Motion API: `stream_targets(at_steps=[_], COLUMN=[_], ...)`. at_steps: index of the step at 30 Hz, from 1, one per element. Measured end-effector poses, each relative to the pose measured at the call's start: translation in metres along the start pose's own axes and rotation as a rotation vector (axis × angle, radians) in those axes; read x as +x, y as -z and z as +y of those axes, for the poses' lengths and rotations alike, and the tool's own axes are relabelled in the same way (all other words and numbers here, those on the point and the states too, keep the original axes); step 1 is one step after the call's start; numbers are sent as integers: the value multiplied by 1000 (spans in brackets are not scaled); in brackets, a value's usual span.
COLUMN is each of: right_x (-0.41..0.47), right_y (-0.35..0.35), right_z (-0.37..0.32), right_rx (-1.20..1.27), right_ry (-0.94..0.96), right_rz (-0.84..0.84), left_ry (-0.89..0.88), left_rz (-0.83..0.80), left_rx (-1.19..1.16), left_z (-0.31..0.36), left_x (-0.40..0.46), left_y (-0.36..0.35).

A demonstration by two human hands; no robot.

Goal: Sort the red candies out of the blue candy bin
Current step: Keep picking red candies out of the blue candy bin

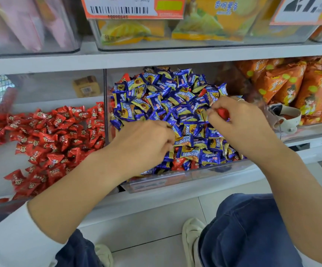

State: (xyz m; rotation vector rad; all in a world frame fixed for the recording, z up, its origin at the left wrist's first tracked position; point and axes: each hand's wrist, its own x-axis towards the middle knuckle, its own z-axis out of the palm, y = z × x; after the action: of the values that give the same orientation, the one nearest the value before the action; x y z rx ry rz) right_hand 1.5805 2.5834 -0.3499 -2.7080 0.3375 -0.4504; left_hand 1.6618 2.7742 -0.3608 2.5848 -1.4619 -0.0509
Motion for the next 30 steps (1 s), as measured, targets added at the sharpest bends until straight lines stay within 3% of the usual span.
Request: stream_targets(at_steps=[4, 7, 11, 14, 20, 27, 30], right_x=[-5, -12, -18, -18, -14, -6, -2], right_y=[2, -7, -17, -23, -35, -28, -20], right_z=[-4, -17, -21, -19, -22, -19, -11], right_rx=[-8, 115, 66, -164, -270, 88, 105], right_ry=[33, 112, 198, 243, 294, 122, 46], right_rz=[-218, -410, -544, -516, -465, -314, -218], left_ry=[10, 35, 64, 86, 125, 173, 126], left_rz=[-150, -115, -39, 69, 175, 233, 74], left_rx=[267, 371, 353, 248, -21, -192, -274], left_z=[3, 2, -5, -10, -13, -26, -30], left_x=[0, 0, 1, 0, 0, -2, -3], left_y=[-12, -13, -10, -7, 7, 18, 26])
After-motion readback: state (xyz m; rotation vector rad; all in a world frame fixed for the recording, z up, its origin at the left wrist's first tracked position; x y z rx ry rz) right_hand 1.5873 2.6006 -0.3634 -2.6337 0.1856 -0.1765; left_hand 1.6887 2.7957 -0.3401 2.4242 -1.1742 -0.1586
